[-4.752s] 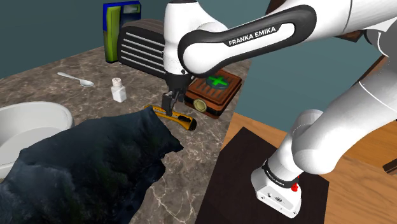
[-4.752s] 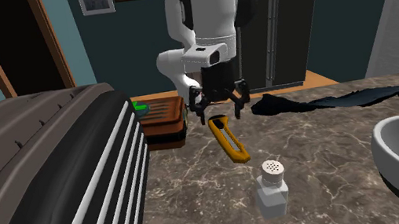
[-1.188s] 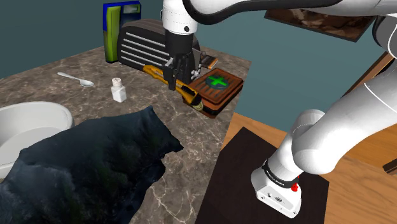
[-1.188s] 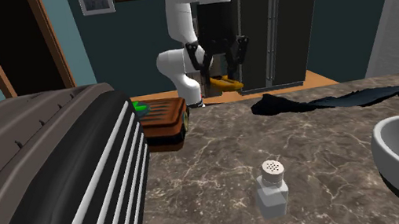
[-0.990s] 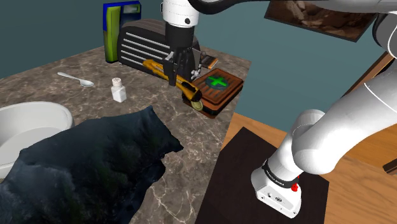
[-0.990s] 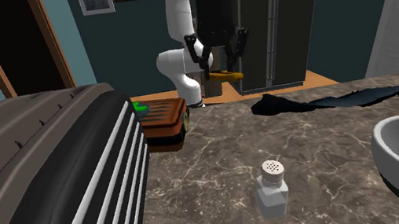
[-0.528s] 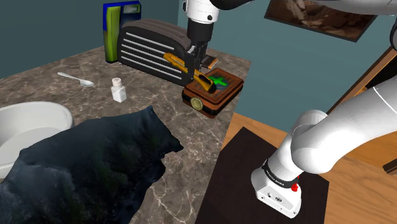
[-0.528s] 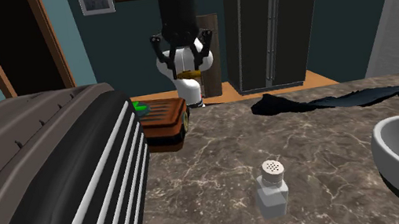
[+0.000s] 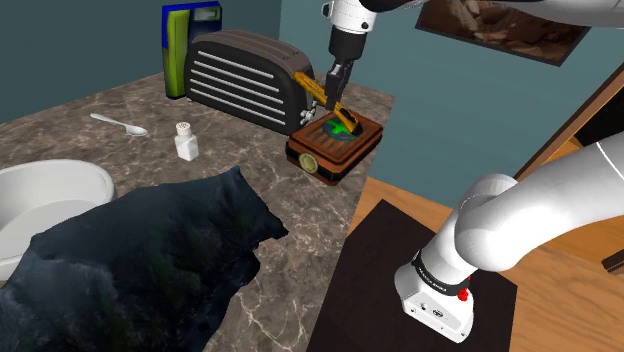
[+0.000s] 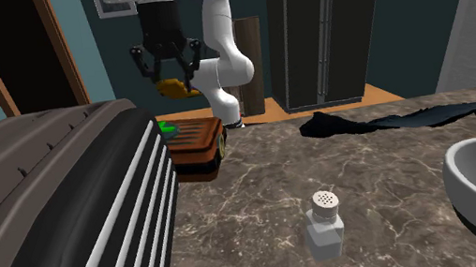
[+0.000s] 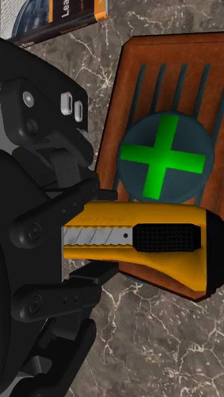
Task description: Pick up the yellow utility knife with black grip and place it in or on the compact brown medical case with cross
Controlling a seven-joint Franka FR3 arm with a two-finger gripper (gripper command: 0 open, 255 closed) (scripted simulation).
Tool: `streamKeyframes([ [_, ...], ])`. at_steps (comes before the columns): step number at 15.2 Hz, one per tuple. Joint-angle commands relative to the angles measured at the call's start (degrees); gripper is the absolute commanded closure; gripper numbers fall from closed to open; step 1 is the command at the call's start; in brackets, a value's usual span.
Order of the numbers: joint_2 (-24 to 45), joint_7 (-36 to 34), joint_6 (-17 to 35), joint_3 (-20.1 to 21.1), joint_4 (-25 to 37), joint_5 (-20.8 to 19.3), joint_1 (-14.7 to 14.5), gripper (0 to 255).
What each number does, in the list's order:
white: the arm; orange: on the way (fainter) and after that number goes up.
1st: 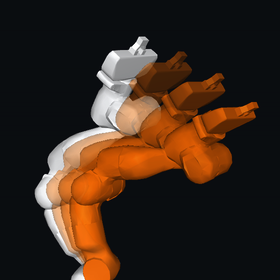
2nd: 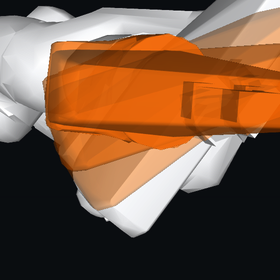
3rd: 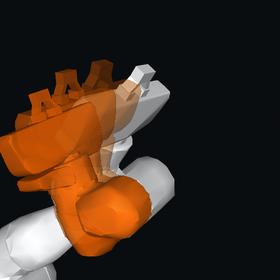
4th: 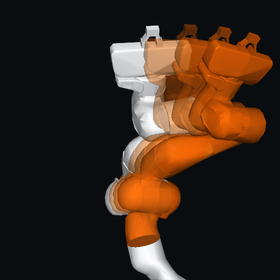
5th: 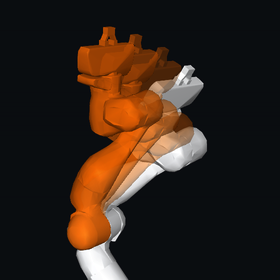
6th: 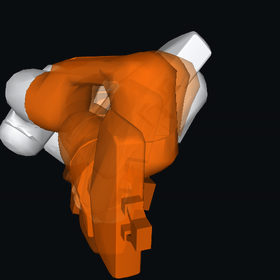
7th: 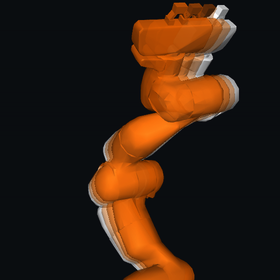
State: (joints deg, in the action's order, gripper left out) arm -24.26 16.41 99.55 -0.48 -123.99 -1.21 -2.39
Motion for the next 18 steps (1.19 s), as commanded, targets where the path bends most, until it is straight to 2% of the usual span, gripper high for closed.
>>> streamKeyframes([
  [1, -0.62, 2.86, -0.24, -2.03, -0.29, -0.88, 1.07, 255],
  [6, -0.44, 10.01, -0.35, -7.30, 0.29, -3.10, 3.77, 255],
  [18, -0.08, 9.79, 8.95, -7.73, -8.65, -3.42, 3.92, 255],
])
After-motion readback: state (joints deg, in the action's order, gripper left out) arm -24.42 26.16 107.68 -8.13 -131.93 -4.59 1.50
